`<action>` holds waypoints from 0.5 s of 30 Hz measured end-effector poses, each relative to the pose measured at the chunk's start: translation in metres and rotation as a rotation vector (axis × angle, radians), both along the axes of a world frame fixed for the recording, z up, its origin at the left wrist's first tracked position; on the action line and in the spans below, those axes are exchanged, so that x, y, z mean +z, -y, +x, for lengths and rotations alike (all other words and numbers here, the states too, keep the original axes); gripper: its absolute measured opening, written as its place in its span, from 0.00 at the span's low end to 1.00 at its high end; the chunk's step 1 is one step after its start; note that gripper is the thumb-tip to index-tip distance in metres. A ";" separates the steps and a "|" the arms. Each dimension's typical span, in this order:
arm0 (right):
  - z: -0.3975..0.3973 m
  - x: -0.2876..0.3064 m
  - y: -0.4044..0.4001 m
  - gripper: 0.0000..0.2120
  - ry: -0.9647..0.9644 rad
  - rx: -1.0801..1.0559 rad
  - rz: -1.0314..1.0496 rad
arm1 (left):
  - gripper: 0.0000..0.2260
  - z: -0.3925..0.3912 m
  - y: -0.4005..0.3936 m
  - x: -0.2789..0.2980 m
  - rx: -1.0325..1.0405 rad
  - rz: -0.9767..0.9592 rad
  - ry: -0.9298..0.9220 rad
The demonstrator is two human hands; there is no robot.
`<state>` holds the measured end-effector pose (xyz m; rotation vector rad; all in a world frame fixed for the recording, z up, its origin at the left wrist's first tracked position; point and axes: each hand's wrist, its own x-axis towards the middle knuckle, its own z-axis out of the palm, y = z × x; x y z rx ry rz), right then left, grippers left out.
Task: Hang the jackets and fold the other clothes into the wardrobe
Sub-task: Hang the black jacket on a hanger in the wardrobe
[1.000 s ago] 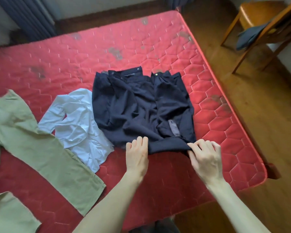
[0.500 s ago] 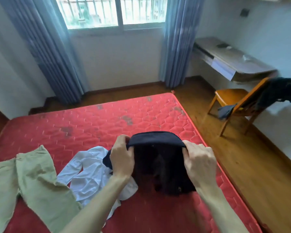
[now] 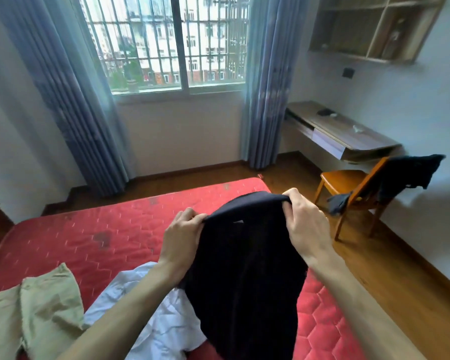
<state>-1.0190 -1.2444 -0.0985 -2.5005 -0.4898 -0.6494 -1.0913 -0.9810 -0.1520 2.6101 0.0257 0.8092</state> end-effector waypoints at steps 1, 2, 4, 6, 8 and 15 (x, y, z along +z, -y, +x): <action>0.004 0.005 0.004 0.05 -0.023 0.024 0.021 | 0.08 0.002 0.001 0.005 0.007 -0.043 0.005; 0.008 0.009 0.008 0.05 -0.043 0.046 0.033 | 0.09 0.004 0.003 0.010 0.030 -0.099 0.018; 0.018 0.018 0.014 0.04 -0.033 0.069 0.024 | 0.09 0.010 0.007 0.020 0.087 -0.244 0.058; 0.028 0.027 0.019 0.04 0.032 0.081 -0.012 | 0.09 0.017 0.012 0.031 0.127 -0.369 0.084; 0.034 0.037 0.021 0.04 0.102 0.098 -0.057 | 0.09 0.025 0.019 0.043 0.146 -0.462 0.097; 0.065 0.090 0.040 0.10 0.207 0.098 -0.136 | 0.11 0.048 0.008 0.100 -0.243 -0.639 -0.076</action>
